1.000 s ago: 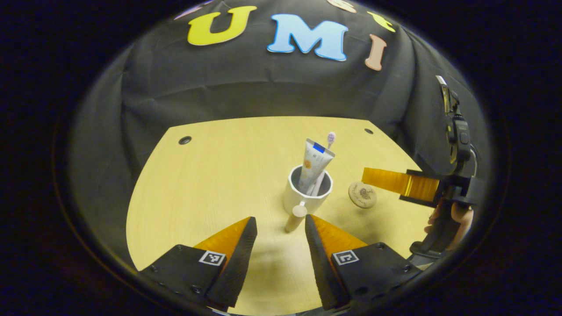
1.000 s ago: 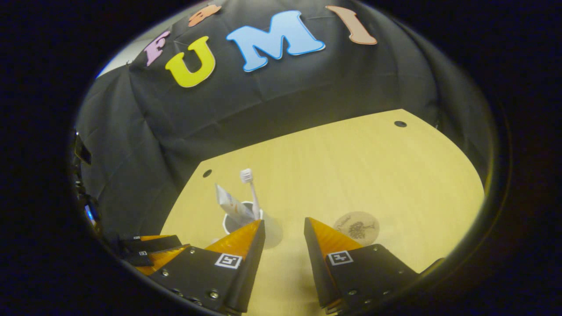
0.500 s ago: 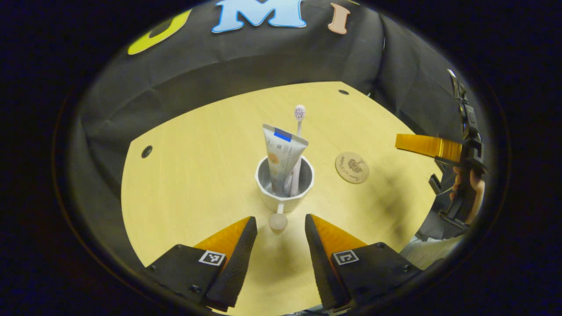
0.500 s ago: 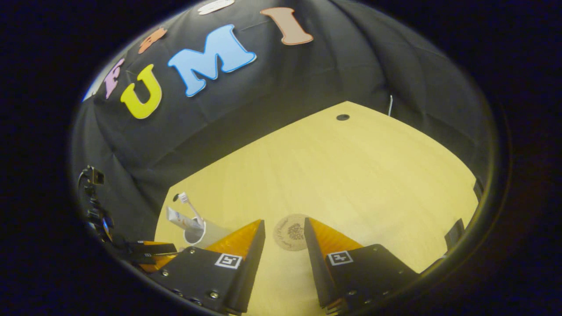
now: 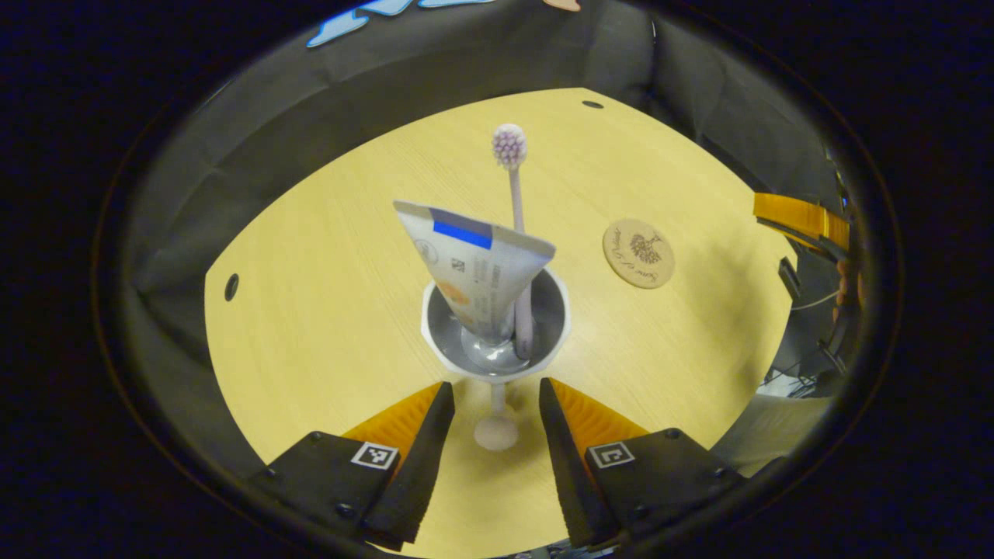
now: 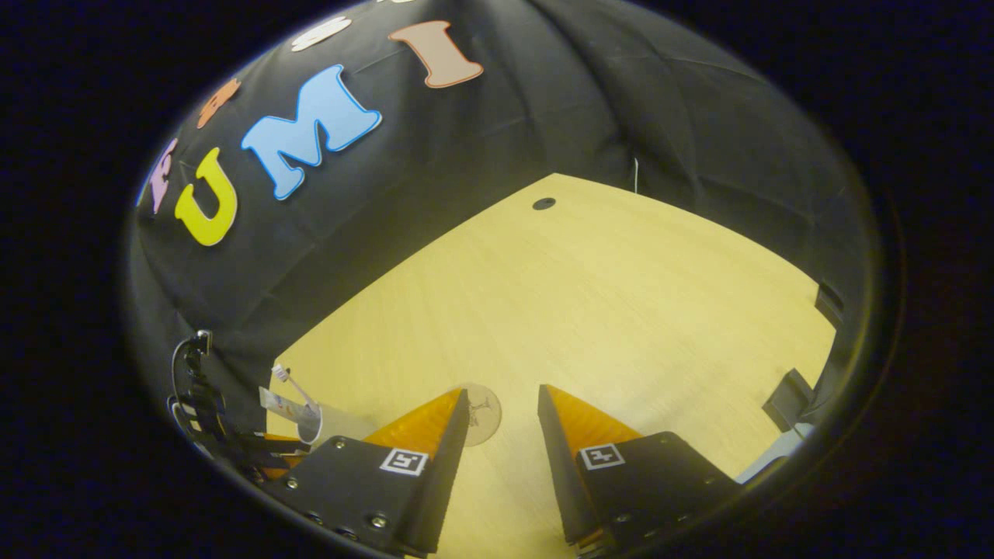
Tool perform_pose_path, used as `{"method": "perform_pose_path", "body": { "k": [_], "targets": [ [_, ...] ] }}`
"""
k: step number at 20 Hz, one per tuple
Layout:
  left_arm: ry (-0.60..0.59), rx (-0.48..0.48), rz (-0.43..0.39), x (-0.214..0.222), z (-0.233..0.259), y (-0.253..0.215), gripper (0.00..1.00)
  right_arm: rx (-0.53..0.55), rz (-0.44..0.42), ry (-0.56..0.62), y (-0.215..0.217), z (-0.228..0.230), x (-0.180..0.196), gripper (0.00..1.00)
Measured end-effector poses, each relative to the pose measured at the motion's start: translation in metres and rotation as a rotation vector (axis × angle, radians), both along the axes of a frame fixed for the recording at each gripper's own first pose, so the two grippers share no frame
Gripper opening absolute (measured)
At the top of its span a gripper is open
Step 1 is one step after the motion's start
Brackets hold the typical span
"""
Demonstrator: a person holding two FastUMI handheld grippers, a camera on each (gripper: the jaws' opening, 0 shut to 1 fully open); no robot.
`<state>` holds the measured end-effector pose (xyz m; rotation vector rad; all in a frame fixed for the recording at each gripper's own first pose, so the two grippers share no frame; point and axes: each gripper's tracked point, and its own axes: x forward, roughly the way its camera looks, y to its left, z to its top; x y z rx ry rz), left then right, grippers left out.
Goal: Put the toothbrush and toothpaste on the desktop into the cup, then pick up the cup and place it on the coaster on the desktop.
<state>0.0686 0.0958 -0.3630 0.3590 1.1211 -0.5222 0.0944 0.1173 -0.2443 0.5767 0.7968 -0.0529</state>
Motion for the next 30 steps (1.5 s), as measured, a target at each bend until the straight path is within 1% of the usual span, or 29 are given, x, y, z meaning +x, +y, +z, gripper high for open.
{"method": "perform_pose_path", "body": {
  "k": [1,2,3,6,7,8,9,10,12,14,15,16,17,21,22,29,30],
  "targets": [
    [0.014,0.015,-0.008,-0.001,-0.003,0.001,0.74,0.0,-0.01,0.007,-0.004,-0.001,0.0,0.57],
    [0.023,0.026,-0.016,-0.001,-0.007,0.001,0.77,0.001,-0.019,0.013,-0.007,-0.003,0.001,0.57],
    [0.033,0.036,-0.021,0.0,-0.013,0.0,0.75,0.003,-0.027,0.018,-0.011,-0.004,0.003,0.57],
    [0.057,0.06,-0.03,0.001,-0.018,0.0,0.75,0.004,-0.043,0.031,-0.02,-0.006,0.002,0.57],
    [0.068,0.071,-0.035,0.002,-0.02,0.001,0.78,0.001,-0.048,0.034,-0.022,-0.007,0.003,0.57],
    [0.082,0.08,-0.038,0.003,-0.022,0.002,0.75,0.0,-0.05,0.037,-0.024,-0.009,0.003,0.57],
    [0.092,0.092,-0.036,0.004,-0.025,0.003,0.77,-0.001,-0.052,0.044,-0.026,-0.01,0.003,0.57],
    [0.104,0.094,-0.034,0.004,-0.028,0.002,0.73,-0.001,-0.054,0.049,-0.028,-0.011,0.001,0.57],
    [0.121,0.093,-0.036,0.006,-0.034,-0.001,0.71,-0.003,-0.053,0.062,-0.029,-0.014,-0.001,0.57],
    [0.126,0.091,-0.05,0.005,-0.036,-0.003,0.61,-0.005,-0.05,0.076,-0.031,-0.018,-0.004,0.57],
    [0.132,0.1,-0.053,0.008,-0.037,-0.003,0.48,-0.005,-0.05,0.08,-0.032,-0.018,-0.004,0.57],
    [0.13,0.097,-0.05,0.009,-0.036,-0.004,0.46,-0.004,-0.051,0.083,-0.032,-0.018,-0.004,0.57],
    [0.135,0.1,-0.044,0.009,-0.041,-0.005,0.46,-0.003,-0.051,0.085,-0.032,-0.02,-0.004,0.57],
    [0.136,0.097,-0.026,0.008,-0.039,-0.007,0.34,-0.003,-0.051,0.089,-0.034,-0.023,-0.006,0.57],
    [0.132,0.09,-0.023,0.008,-0.039,-0.007,0.35,-0.002,-0.054,0.089,-0.035,-0.022,-0.006,0.57],
    [0.13,0.071,-0.011,0.006,-0.039,-0.011,0.34,0.009,-0.079,0.095,-0.042,-0.025,-0.01,0.57],
    [0.13,0.07,-0.012,0.006,-0.039,-0.012,0.34,0.01,-0.08,0.095,-0.043,-0.025,-0.009,0.51]
  ]
}}
